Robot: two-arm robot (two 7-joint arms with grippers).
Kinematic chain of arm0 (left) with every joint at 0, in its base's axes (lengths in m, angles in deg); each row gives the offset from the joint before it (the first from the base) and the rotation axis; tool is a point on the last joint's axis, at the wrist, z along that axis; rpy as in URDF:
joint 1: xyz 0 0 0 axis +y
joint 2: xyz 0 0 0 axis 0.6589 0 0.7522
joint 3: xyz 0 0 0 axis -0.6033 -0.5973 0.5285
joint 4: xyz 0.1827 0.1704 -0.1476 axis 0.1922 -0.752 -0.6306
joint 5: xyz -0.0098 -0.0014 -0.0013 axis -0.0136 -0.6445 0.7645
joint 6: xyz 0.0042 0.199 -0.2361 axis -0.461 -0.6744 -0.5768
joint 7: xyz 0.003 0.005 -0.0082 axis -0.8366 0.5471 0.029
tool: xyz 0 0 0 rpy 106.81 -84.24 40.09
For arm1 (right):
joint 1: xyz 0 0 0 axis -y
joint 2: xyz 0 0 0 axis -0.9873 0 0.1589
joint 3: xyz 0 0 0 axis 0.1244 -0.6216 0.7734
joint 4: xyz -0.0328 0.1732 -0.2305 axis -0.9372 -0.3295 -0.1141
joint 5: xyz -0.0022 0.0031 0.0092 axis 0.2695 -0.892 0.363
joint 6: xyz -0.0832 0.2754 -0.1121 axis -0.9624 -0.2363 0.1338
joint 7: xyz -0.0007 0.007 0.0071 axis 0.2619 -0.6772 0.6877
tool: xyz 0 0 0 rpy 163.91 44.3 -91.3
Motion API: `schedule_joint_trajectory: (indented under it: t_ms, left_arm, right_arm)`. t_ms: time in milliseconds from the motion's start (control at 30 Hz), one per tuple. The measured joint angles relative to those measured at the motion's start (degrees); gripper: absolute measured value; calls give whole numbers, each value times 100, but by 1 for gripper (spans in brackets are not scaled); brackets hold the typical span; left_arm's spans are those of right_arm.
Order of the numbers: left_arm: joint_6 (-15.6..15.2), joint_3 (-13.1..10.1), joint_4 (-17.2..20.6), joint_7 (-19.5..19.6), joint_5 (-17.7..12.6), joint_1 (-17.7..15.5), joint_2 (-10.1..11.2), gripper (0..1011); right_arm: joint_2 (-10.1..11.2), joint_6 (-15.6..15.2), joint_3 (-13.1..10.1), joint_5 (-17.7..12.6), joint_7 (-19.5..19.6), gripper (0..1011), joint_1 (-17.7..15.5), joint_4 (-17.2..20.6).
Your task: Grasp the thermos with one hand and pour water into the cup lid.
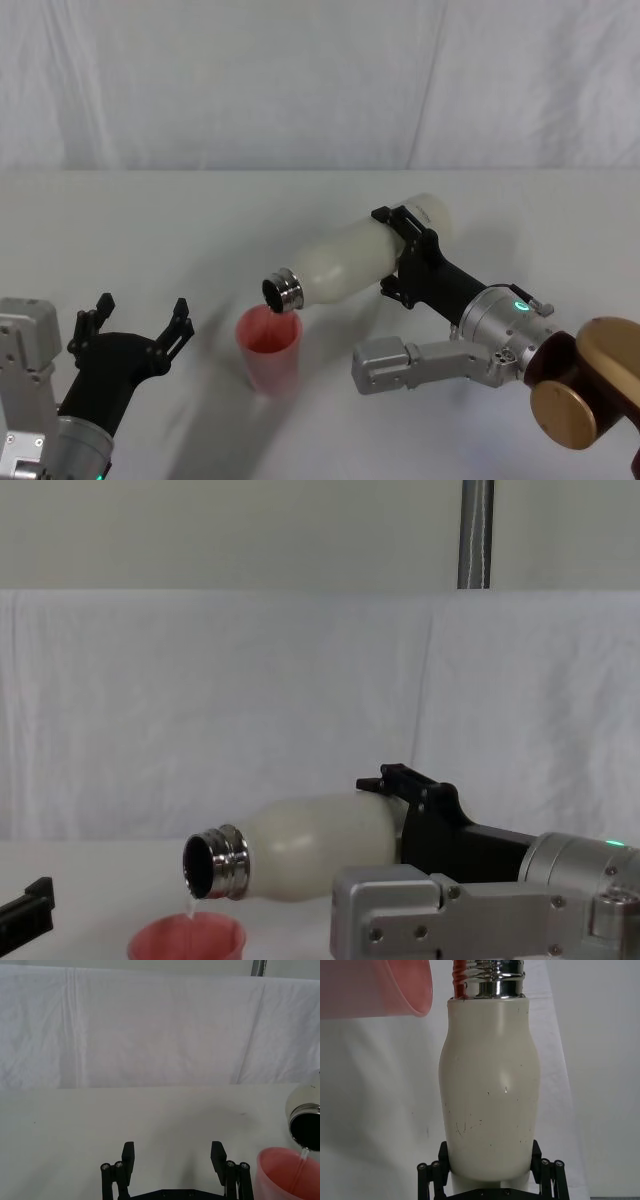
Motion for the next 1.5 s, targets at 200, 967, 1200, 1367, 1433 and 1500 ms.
schedule_joint_trajectory:
  t_ms: [200, 967, 1200, 1367, 1433, 1500]
  left_arm:
    - [0, 0, 0, 0, 0, 0, 0, 1001]
    - [0, 0, 0, 0, 0, 0, 0, 1001]
    - [0, 0, 0, 0, 0, 0, 0, 1001]
    - [0, 0, 0, 0, 0, 0, 0, 1001]
    - [0, 0, 0, 0, 0, 0, 0, 1001]
    - [0, 0, 0, 0, 0, 0, 0, 1001]
  right_arm:
    - [-2, 0, 6, -3, 1, 950, -3, 0]
    - [7, -11, 4, -4, 32, 950, -57, 22]
    - [10, -9, -1, -1, 32, 950, -58, 19]
    - [11, -9, 0, 0, 32, 950, -58, 18]
    - [11, -9, 0, 0, 32, 950, -57, 18]
    - [10, -9, -1, -1, 32, 950, -57, 18]
